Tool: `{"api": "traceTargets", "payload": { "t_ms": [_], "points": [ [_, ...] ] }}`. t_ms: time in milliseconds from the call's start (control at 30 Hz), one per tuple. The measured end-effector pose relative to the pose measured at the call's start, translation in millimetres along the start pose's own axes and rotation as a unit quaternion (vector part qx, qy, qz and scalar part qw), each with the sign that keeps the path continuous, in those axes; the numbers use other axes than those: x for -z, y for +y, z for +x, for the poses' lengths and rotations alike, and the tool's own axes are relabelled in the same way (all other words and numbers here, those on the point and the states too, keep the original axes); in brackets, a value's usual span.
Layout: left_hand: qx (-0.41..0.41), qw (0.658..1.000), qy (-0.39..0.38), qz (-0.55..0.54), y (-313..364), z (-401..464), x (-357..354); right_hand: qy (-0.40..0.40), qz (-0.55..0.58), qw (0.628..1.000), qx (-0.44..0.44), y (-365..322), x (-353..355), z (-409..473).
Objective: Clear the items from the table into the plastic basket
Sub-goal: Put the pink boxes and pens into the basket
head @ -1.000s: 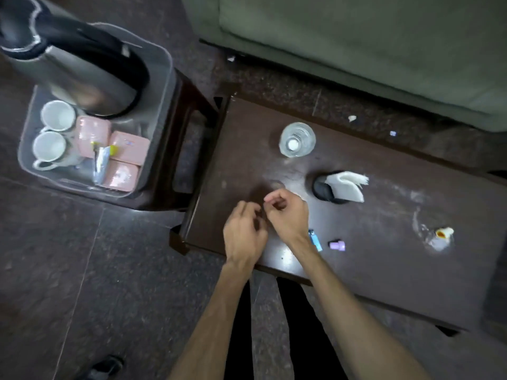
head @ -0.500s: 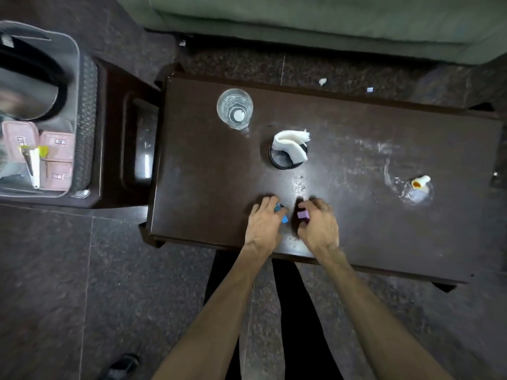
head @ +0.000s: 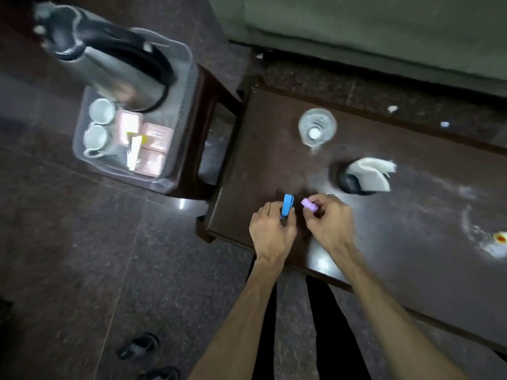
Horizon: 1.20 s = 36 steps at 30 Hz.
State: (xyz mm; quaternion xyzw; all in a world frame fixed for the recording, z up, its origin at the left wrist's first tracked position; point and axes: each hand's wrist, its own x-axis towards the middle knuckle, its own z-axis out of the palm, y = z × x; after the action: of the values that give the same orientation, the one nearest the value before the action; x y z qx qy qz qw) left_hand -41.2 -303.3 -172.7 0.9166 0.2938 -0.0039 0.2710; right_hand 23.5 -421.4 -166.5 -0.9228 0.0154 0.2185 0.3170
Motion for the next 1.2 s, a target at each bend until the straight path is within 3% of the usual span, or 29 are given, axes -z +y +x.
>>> {"api": "traceTargets", "payload": {
  "t_ms": [167, 367, 500, 667, 733, 1000, 1200],
  "points": [
    [0.048, 0.980, 0.184, -0.048, -51, 54, 79, 0.005, 0.024, 0.994, 0.107, -122, -33, 22],
    [0.054, 0.954, 0.296, -0.011, -116, 125, 168, -0.012, 0.030, 0.970, 0.242, -258, -76, 42],
    [0.067, 0.954, 0.291, 0.022, -158, 158, 202, -0.015, -0.037, 0.951, 0.307, -319, -114, 53],
    [0.126, 0.974, 0.162, 0.091, -193, 173, 209, -0.064, -0.164, 0.932, 0.316, -336, -150, 61],
    [0.139, 0.974, 0.146, 0.100, -201, 172, 206, -0.086, -0.180, 0.930, 0.308, -331, -156, 60],
    [0.144, 0.973, 0.158, 0.082, -200, 161, 196, -0.070, -0.141, 0.930, 0.331, -316, -158, 56],
    [0.126, 0.965, 0.225, 0.056, -179, 142, 191, -0.045, -0.020, 0.953, 0.299, -299, -138, 42]
  ]
}}
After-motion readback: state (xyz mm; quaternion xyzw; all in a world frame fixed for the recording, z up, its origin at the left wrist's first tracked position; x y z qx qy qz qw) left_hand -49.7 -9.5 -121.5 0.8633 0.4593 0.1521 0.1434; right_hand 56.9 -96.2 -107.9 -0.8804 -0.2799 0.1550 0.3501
